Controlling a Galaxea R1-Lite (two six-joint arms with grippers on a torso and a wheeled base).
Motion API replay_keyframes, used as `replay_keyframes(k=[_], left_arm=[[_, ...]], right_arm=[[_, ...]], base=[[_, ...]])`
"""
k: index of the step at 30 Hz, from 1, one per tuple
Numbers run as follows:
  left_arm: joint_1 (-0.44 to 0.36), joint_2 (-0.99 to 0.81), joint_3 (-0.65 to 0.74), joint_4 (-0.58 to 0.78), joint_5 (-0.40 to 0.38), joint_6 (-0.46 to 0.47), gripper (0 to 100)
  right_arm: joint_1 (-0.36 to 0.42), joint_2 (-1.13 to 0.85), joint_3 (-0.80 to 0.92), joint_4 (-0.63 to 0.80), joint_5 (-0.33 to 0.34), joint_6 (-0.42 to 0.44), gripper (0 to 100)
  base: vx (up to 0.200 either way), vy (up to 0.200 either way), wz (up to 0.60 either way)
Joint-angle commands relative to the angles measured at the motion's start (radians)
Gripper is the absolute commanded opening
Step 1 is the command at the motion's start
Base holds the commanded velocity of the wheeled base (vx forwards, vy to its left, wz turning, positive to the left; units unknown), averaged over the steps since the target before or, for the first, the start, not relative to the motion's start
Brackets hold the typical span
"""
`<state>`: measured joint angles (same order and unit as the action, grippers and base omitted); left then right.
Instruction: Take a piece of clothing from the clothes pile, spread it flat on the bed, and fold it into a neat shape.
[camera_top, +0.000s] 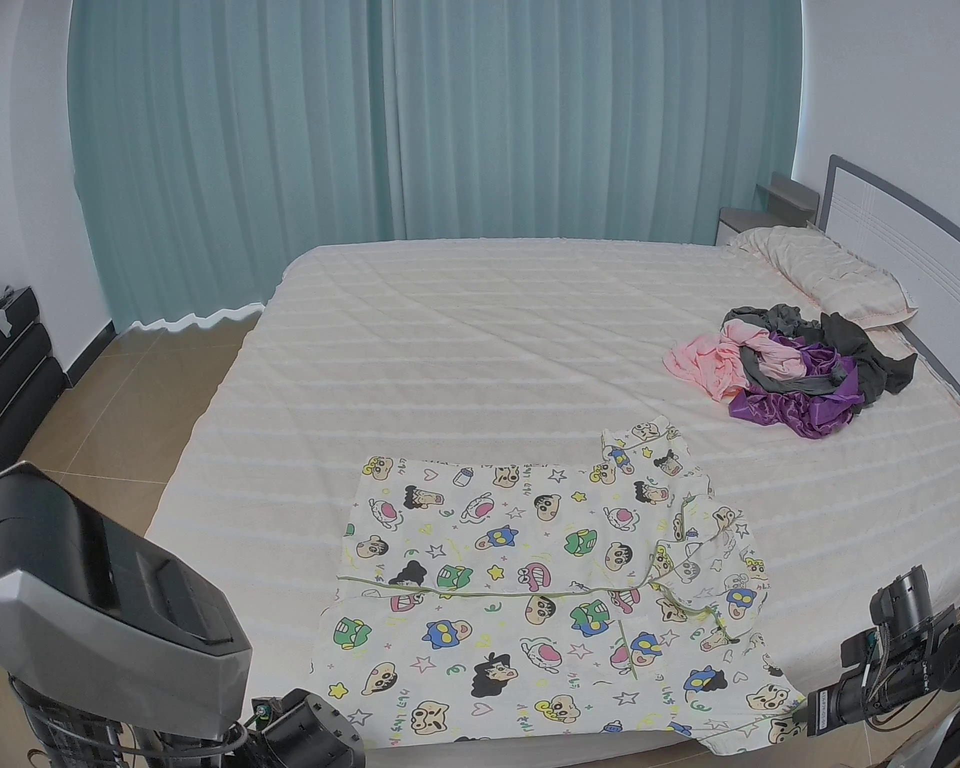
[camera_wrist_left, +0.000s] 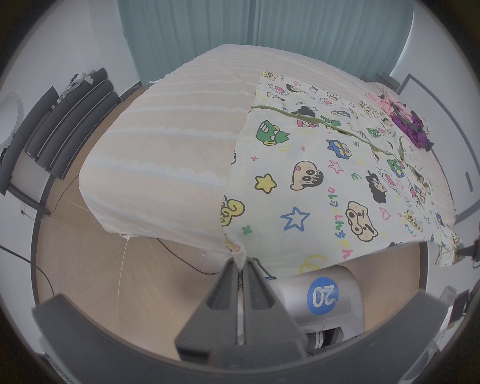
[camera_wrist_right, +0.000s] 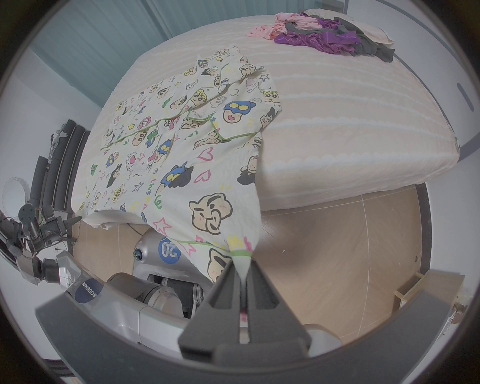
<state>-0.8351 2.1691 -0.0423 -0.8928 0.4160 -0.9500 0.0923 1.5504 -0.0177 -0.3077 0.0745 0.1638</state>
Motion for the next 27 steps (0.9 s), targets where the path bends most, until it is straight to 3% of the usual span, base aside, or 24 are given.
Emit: replay_keyframes(k=[1,8,11,14,18,21,27], left_arm=[[-0.022,-0.012,0.021,0.000,0.000,-0.004,0],[-0.004,-0.083,-0.011,0.005,0.000,0.002,0],[0.051,-0.155,-0.085,0.044,-0.002,0.028,0],[0.145,-0.203,-0.208,0.169,-0.011,0.068,0],[0.208,-0.221,-0.329,0.330,-0.039,0.069,0],[0.246,-0.229,-0.439,0.476,-0.138,0.068,0],[0.318,-0.184,-0.588,0.632,-0.212,0.068,0]], right_arm=[[0.001,-0.024,0.018,0.015,0.001,-0.003,0],[-0.002,-0.036,-0.011,0.004,0.004,-0.003,0],[-0.011,-0.073,-0.065,0.009,0.008,0.006,0],[-0.011,-0.082,-0.116,0.022,0.011,0.006,0],[-0.011,-0.058,-0.143,0.021,0.013,0.006,0],[-0.013,-0.004,-0.174,0.015,0.015,0.008,0],[-0.013,0.105,-0.245,0.007,0.013,0.034,0]], base=[[0.000,0.000,0.00],[0.000,0.000,0.00],[0.000,0.000,0.00],[0.000,0.000,0.00],[0.000,0.000,0.00],[0.000,0.000,0.00],[0.000,0.000,0.00]])
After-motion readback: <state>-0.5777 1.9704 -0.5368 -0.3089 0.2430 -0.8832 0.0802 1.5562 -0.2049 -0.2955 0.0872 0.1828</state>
